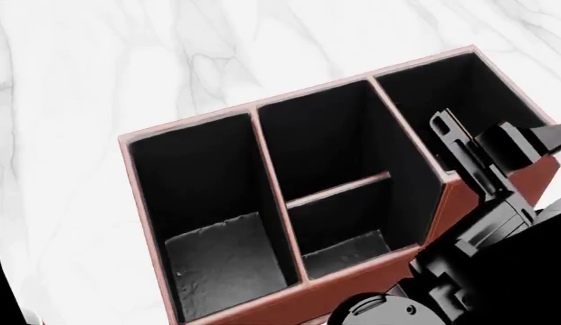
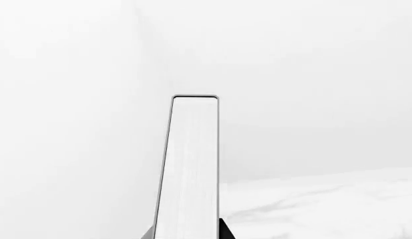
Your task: Pick up the book and place it in the left compartment of the caddy.
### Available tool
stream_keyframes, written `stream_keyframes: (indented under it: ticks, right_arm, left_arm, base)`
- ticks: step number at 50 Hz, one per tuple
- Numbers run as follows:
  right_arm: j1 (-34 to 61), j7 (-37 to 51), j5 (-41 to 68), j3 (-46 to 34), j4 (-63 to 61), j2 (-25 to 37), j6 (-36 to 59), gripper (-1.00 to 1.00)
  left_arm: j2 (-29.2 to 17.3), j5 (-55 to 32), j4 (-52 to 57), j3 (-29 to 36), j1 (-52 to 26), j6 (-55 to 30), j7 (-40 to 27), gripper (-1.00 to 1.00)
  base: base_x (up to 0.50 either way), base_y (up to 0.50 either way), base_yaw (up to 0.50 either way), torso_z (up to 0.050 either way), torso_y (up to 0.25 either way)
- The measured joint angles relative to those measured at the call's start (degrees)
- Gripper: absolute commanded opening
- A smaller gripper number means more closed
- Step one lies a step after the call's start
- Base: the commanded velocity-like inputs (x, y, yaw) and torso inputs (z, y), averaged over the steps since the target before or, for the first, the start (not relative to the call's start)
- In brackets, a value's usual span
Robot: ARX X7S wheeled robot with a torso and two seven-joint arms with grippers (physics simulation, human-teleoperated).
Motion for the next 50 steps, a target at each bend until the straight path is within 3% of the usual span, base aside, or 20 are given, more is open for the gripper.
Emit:
stream_keyframes:
  ticks: [35,50]
  right_arm:
    - [5.96,-17.31,5.32,-12.21,1.22,3.21,-1.21,-1.0]
    - [7.74,-19.89,13.98,-11.87,-4.55,5.81,6.37,-1.0]
  left_arm:
    - [-0.69,-0.4,0.11,0.21,0.02,0.39,-0.67,1.0]
    - [-1.09,-0.68,0.22,0.0,0.08,0.54,-1.07,1.0]
  base:
    - [0.0,0.0,0.0,0.0,0.001]
    - [0.0,0.0,0.0,0.0,0.001]
